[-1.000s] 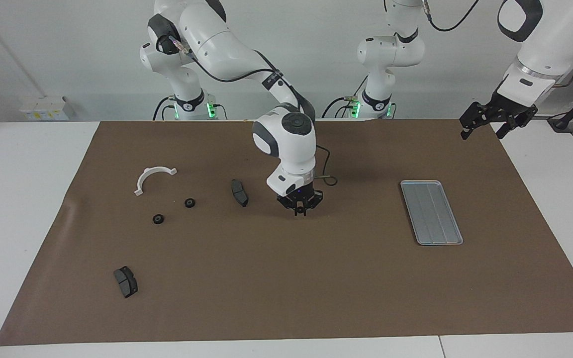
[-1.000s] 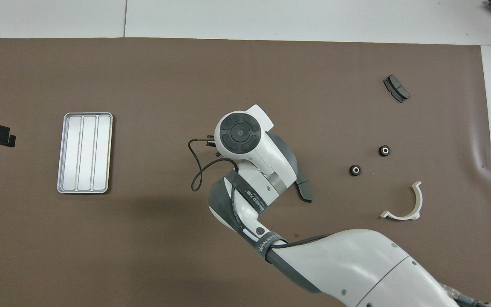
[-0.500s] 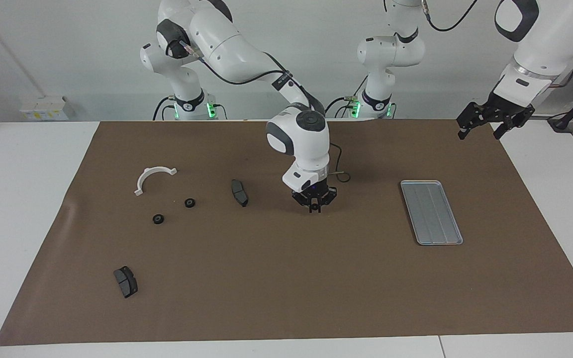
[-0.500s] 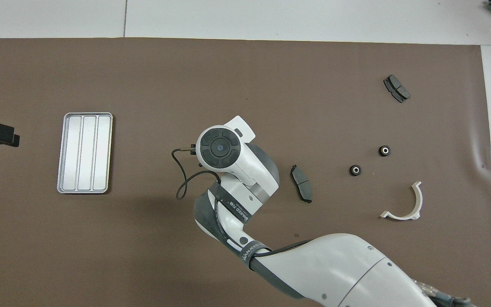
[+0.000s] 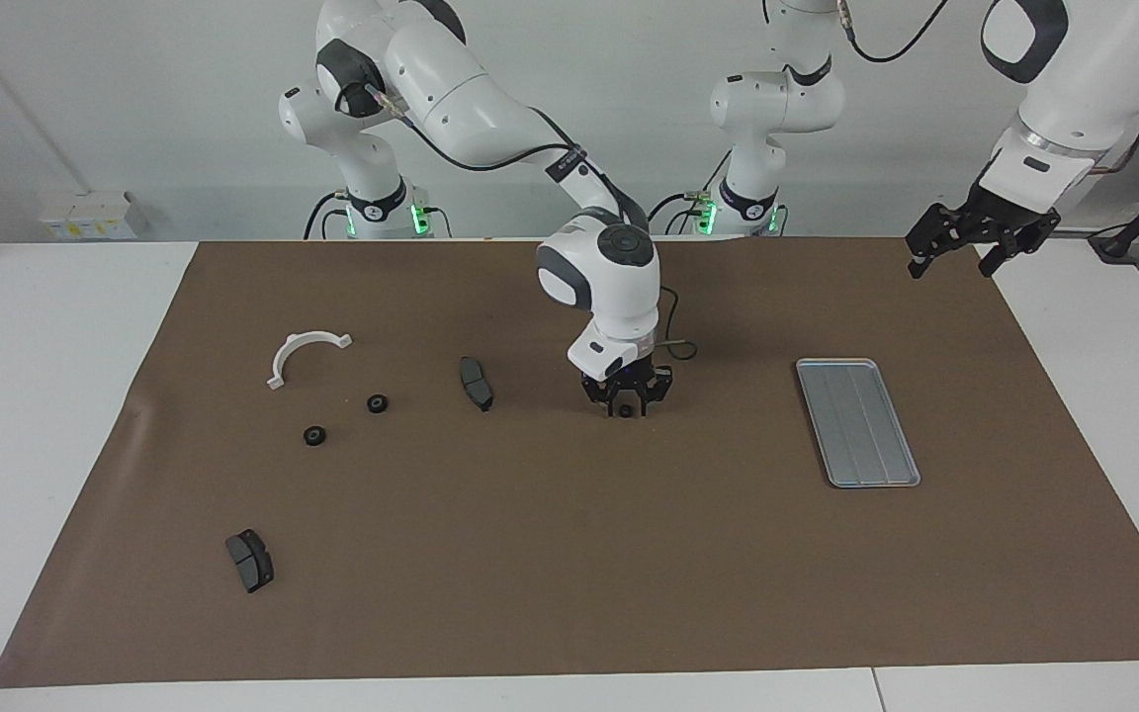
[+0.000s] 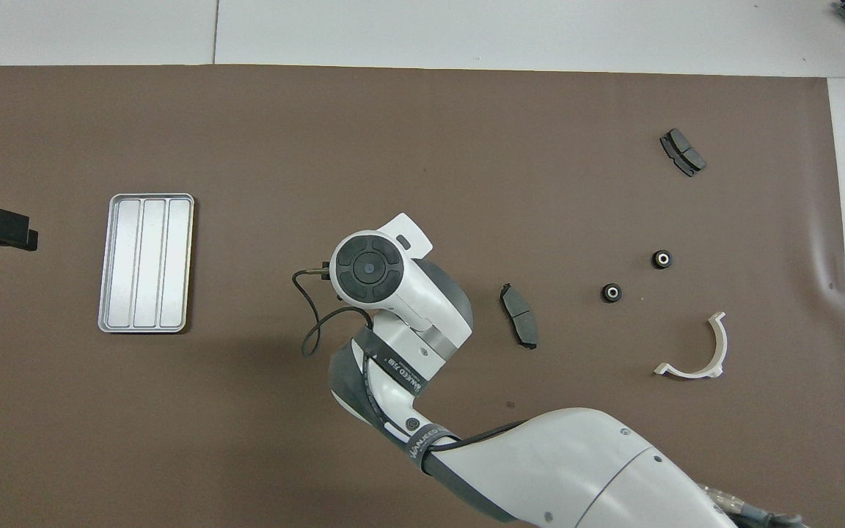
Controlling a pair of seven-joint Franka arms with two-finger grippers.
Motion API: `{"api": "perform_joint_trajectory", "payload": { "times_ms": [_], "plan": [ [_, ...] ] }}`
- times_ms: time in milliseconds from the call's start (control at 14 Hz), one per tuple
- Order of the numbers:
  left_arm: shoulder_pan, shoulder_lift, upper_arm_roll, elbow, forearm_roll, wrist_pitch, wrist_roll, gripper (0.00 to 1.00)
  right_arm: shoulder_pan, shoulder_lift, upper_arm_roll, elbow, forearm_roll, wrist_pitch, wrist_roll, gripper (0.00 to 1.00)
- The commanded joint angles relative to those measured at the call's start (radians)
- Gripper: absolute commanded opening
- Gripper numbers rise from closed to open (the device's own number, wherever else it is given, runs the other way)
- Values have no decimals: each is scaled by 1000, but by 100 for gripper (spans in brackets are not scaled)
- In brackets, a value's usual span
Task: Pick bearing gear from pile to tray
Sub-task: 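Carry the gear to the table center and release it with the right gripper, then reach the left gripper to the gear while the right gripper withdraws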
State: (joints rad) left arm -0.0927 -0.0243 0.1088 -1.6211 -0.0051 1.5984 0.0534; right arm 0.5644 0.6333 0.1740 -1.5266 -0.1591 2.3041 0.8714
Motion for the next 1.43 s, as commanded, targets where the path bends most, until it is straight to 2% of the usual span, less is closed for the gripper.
{"api": "perform_joint_trajectory", "payload": {
  "times_ms": [0, 214, 429, 643, 929, 1143, 1357],
  "plan": [
    [-39, -13, 3, -17, 16, 14, -49, 100, -44, -81, -1, -26, -19, -9, 14, 100],
    [-102, 0, 3, -23, 13, 27, -119, 100, -116, -203, 2, -117, -4, -22, -54, 100],
    [-214, 50, 2, -32, 10, 73, -276, 100, -222, -380, 2, -321, 22, -20, -182, 100],
    [-312, 95, 2, -86, 7, 190, -381, 100, -325, -477, 2, -453, 94, -20, -375, 100],
    [-400, 161, -1, -169, -27, 397, -507, 99, -452, -514, 2, -544, 99, -20, -575, 100],
    [-487, 266, 0, -175, -33, 509, -614, 98, -531, -517, 2, -581, 102, -5, -698, 100],
    [-513, 323, -1, -178, -33, 595, -670, 94, -593, -498, 2, -589, 102, 0, -785, 100]
  ]
}}
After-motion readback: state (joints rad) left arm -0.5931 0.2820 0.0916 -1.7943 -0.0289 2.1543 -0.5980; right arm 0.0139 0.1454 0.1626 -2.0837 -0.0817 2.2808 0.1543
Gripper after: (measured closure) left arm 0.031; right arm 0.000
